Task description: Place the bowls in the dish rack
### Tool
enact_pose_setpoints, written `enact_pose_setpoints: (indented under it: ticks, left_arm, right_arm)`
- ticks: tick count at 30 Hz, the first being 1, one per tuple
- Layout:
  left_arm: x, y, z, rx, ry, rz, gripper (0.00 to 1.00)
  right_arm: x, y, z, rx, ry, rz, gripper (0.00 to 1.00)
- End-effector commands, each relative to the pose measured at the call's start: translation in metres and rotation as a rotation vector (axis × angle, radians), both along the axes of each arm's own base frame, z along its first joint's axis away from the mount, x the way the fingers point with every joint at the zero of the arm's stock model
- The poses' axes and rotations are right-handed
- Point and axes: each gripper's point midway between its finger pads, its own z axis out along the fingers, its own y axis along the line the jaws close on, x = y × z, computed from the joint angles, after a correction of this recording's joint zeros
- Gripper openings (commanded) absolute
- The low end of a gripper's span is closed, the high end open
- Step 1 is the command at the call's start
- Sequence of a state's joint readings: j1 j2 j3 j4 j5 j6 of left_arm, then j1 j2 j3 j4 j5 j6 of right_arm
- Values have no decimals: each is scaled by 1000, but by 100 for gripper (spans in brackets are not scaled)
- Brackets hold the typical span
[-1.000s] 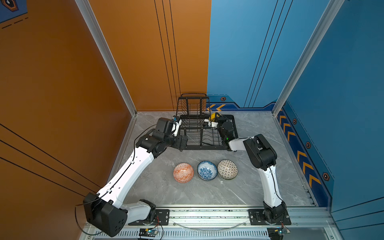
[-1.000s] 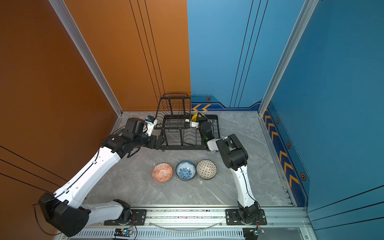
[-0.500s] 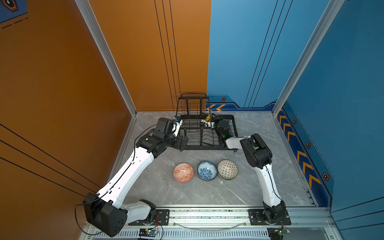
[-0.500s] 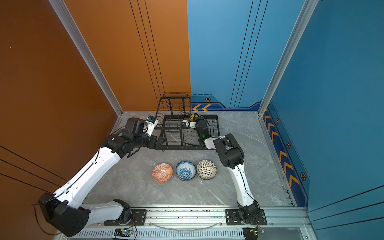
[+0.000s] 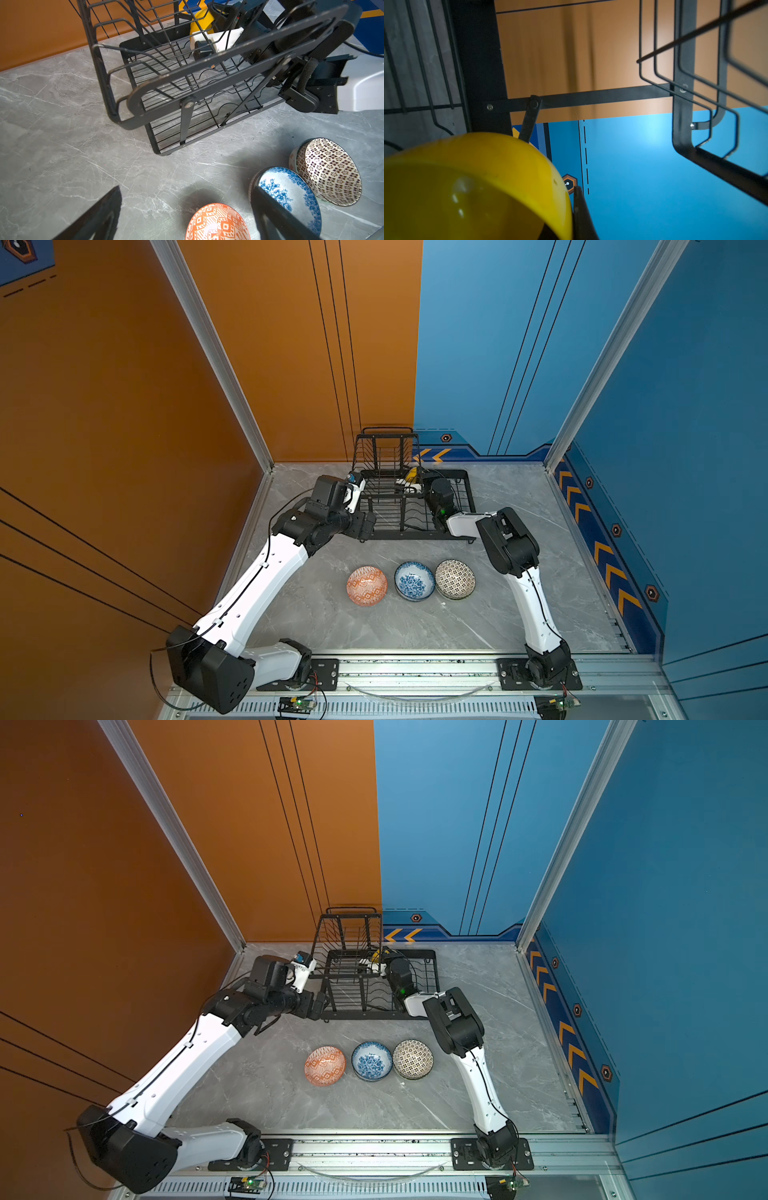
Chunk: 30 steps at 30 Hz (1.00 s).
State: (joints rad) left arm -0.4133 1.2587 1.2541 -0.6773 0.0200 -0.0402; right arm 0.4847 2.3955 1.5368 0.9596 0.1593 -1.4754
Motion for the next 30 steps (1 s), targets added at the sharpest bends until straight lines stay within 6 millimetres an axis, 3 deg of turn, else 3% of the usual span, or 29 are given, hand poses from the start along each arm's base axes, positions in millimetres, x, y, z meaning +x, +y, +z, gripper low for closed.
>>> enact_pose_setpoints:
  ticks: [1,13,23,30]
  left_arm:
    - [0,-3,13,1,-34,-27,98]
    - [-3,-4,14,-4,-35,-34,98]
    - [-5,-6,12,-6,-31,-43,98]
    - [-5,-7,11,-7,-28,-48,98]
  right_arm:
    - [4,7,4,44,-16,12,0]
    - [11,4,37,109,-173,-31,0]
    - [13,0,35,122,-203,-61,0]
    - [9,-6,55,174,-291,-84,0]
